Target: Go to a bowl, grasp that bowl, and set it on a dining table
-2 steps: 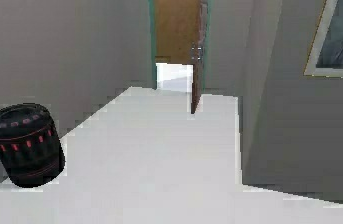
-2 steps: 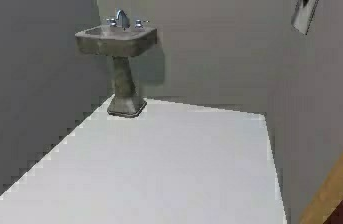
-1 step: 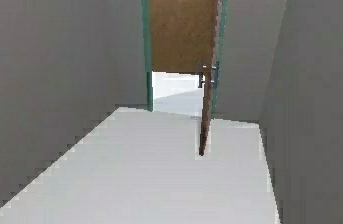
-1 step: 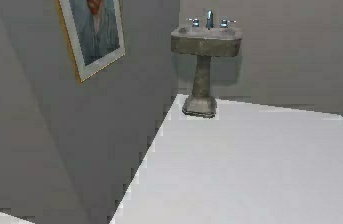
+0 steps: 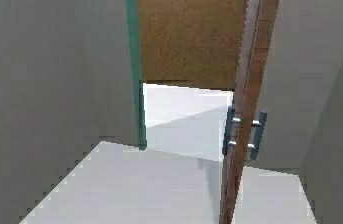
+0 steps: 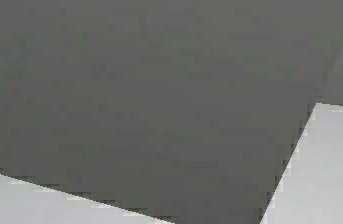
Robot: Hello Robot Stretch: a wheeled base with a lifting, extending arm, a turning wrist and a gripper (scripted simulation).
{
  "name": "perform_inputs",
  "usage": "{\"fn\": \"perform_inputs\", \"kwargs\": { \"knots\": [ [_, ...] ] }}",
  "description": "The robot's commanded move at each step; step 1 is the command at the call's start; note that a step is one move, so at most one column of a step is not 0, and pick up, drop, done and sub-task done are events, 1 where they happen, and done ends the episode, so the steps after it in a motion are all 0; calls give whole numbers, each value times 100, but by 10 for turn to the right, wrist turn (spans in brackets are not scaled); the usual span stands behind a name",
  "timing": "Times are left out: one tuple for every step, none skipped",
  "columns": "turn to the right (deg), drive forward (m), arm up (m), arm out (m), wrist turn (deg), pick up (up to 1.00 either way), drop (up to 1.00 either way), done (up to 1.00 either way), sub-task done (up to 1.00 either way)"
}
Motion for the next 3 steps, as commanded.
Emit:
{"fn": "perform_inputs", "kwargs": {
  "knots": [
    [0,100,0,0,0,0,0,0,0],
    [-120,0,0,0,0,0,0,0,0],
    [0,20,0,0,0,0,0,0,0]
  ]
}}
